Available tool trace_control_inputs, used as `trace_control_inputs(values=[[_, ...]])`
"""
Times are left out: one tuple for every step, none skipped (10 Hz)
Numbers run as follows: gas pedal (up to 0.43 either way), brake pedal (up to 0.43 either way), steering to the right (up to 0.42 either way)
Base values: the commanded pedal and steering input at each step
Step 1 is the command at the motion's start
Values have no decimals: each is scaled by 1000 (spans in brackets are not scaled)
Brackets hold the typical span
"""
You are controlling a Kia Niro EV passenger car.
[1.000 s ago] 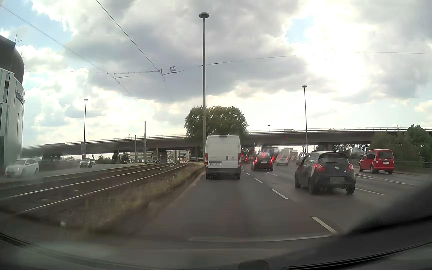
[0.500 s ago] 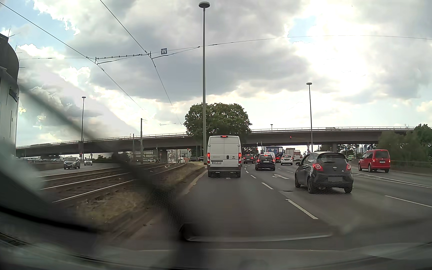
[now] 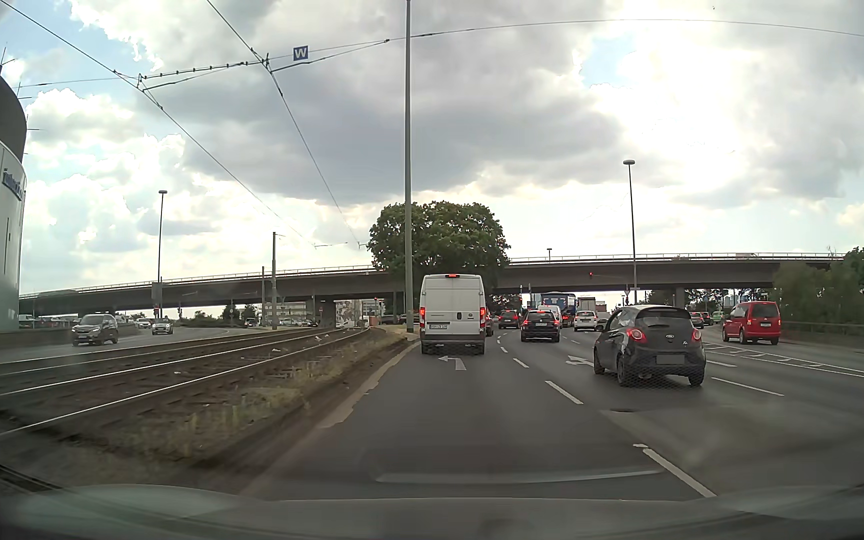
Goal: Follow the waypoints while adhering to traffic rules and regulations
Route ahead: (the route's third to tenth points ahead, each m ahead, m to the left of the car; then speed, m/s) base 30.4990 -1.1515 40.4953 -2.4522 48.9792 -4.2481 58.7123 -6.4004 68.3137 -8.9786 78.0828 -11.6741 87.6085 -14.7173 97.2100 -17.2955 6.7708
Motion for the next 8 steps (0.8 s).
trace_control_inputs(values=[[0, 37, -10], [0, 37, -9], [0, 37, -10], [0, 37, -9], [0, 37, -3], [0, 37, 0], [0, 37, 0], [0, 37, 0]])
